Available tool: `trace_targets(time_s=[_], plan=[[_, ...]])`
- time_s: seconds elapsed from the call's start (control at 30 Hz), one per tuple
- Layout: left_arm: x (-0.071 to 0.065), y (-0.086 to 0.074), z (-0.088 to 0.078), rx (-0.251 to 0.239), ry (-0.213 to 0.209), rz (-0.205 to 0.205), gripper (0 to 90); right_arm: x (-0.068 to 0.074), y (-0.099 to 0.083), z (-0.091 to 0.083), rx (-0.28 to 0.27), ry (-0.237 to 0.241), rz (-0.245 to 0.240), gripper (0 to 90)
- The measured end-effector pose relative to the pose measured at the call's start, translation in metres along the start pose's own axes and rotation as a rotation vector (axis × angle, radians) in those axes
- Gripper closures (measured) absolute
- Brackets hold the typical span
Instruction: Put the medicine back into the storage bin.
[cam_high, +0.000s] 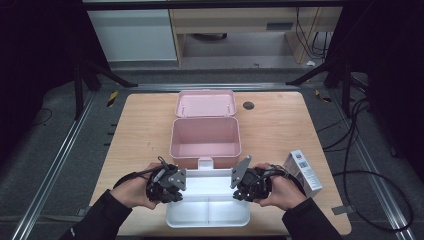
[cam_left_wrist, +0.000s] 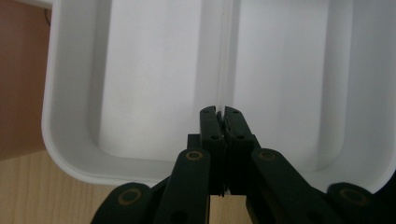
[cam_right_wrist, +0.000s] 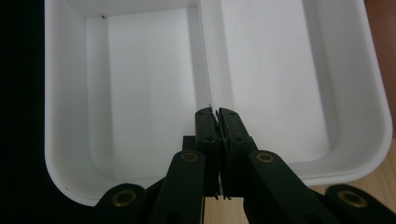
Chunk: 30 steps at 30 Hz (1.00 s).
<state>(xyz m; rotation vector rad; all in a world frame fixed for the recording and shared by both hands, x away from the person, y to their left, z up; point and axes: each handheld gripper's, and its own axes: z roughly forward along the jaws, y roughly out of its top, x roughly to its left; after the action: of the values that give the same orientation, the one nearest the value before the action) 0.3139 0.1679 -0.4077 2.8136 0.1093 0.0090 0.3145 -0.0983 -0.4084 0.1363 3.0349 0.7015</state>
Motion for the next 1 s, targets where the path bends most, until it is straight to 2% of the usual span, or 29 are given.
trace_targets(time_s=[0.3,0.4,0.73,0.87,1.0], plan=[[0.009,-0.012,0.033,0.013,-0.032,-0.024,87.3,-0.006,-0.011,0.036,0.026,0.022,0.024,87.7],[0.012,-0.013,0.042,0.030,-0.027,-0.025,87.1,-0.008,-0.013,0.045,0.033,0.022,0.027,87.6],[0.015,-0.017,0.061,0.061,-0.043,-0.032,87.6,-0.014,-0.018,0.066,0.059,0.019,0.050,85.9],[0.015,-0.017,0.066,0.069,-0.035,-0.034,87.3,-0.014,-0.019,0.070,0.061,0.008,0.062,85.3],[0.016,-0.019,0.061,0.039,-0.022,-0.052,81.6,-0.014,-0.020,0.069,0.050,-0.003,0.079,81.6]])
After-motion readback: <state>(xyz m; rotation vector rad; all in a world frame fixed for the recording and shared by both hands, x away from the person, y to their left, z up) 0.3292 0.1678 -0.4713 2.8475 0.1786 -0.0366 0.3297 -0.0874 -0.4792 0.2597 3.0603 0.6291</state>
